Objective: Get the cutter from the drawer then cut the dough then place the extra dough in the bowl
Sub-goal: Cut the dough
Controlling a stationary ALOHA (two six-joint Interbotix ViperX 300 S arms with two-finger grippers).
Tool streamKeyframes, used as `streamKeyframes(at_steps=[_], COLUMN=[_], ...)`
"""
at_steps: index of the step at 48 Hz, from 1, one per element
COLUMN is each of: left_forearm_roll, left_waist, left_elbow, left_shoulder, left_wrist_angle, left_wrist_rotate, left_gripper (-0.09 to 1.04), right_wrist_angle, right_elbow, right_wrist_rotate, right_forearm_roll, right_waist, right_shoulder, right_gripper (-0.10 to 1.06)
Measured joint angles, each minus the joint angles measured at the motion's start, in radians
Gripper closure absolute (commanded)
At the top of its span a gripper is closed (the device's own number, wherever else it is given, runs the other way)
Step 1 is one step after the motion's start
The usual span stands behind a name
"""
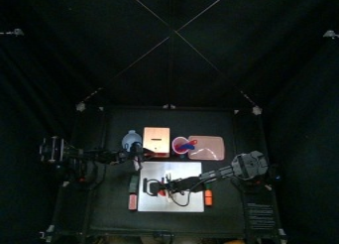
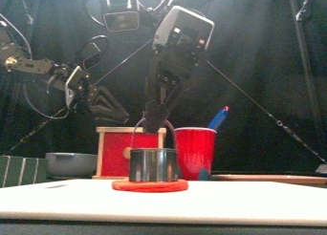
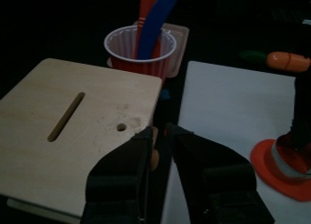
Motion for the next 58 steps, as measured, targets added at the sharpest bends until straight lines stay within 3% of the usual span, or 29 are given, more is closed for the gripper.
streamKeyframes(at_steps=[6,19,29,37,42,51,58], left_forearm_roll=[-0.02,-0.063,-0.063,-0.092,-0.16,-0.319,-0.431], left_waist=[0.0,-0.058,-0.17,-0.242,-0.304,-0.469,-0.566], left_elbow=[0.0,0.006,0.011,0.006,-0.014,-0.061,-0.095], left_shoulder=[0.0,0.0,0.009,0.078,0.143,0.278,0.337], left_wrist_angle=[-0.005,-0.095,-0.221,-0.273,-0.305,-0.428,-0.465], left_wrist_rotate=[-0.003,0.0,0.003,0.002,0.003,0.037,0.041], left_gripper=[0.3,0.3,0.3,0.3,0.3,0.25,0.14], right_wrist_angle=[-0.038,-0.382,-0.865,-1.273,-1.466,-1.603,-1.669], right_elbow=[0.072,0.391,0.707,0.923,0.982,0.957,0.925], right_wrist_rotate=[-0.002,-0.006,-0.014,-0.034,-0.084,-0.244,-0.275], right_forearm_roll=[-0.008,-0.017,-0.02,0.015,0.057,0.218,0.27], right_waist=[-0.003,-0.044,-0.106,-0.161,-0.161,-0.126,-0.095], right_shoulder=[-0.101,-0.376,-0.538,-0.508,-0.433,-0.278,-0.198], right_gripper=[0.16,0.16,0.15,0.15,0.15,0.15,0.15])
